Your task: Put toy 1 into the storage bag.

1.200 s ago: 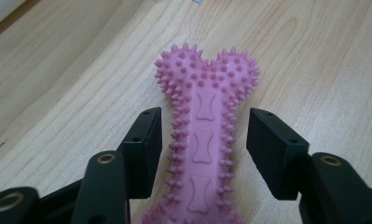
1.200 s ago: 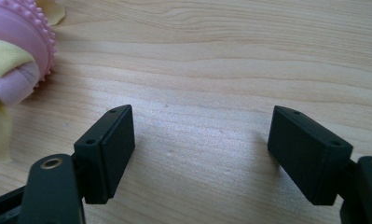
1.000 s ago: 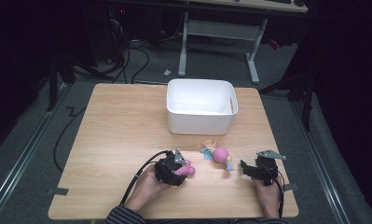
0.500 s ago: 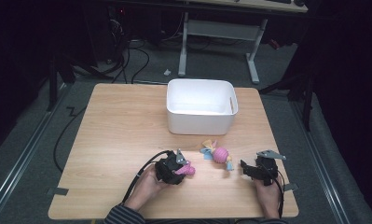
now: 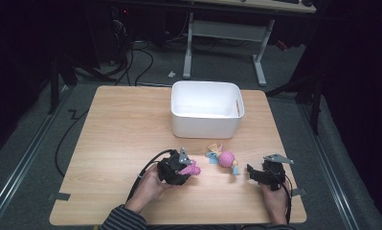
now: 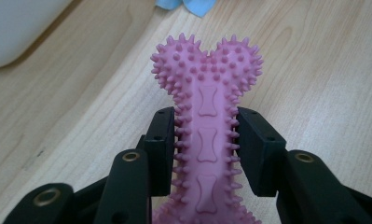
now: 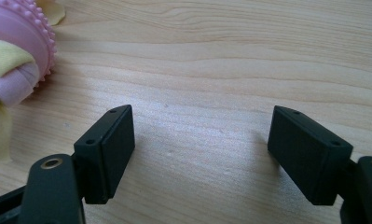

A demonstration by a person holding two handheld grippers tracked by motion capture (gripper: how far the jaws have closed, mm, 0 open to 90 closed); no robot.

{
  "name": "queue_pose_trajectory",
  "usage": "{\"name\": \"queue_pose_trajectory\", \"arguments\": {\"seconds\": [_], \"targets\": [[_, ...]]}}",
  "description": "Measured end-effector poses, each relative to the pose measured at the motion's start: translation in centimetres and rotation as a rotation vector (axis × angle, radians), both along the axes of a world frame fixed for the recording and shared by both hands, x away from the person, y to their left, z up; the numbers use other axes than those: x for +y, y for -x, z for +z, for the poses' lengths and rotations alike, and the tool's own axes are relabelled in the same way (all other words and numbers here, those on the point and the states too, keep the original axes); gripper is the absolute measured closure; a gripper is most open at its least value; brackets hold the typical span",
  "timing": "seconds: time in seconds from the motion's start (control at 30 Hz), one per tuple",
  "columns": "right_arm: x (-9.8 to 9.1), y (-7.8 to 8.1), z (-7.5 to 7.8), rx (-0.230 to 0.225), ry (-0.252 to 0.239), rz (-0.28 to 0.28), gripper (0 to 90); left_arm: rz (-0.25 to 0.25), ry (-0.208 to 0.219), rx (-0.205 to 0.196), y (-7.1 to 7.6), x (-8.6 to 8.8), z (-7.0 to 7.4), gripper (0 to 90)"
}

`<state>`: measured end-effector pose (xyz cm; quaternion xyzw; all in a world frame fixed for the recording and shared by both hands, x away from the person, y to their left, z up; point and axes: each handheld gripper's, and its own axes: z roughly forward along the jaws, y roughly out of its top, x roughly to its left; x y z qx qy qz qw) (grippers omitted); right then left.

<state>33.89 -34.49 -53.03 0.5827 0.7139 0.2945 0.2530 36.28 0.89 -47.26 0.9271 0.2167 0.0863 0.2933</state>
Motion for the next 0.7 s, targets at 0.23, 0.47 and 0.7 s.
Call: {"name": "queue_pose_trajectory", "arguments": {"seconds": [0.23,0.47,0.7], "targets": [[0.0,0.0,0.0,0.0,0.0,0.0,23.1,-0.009,0.033,0.0,-0.5,0.2,1.6,59.3],[0.0,0.0,0.0,0.0,0.0,0.0,23.1,-0.003,0.06,0.01,-1.2,0.6,2.9,59.5],[0.0,0.0,0.0,0.001,-0.002,-0.003,23.0,0.001,0.086,0.011,-1.8,0.9,4.6,59.5]]}}
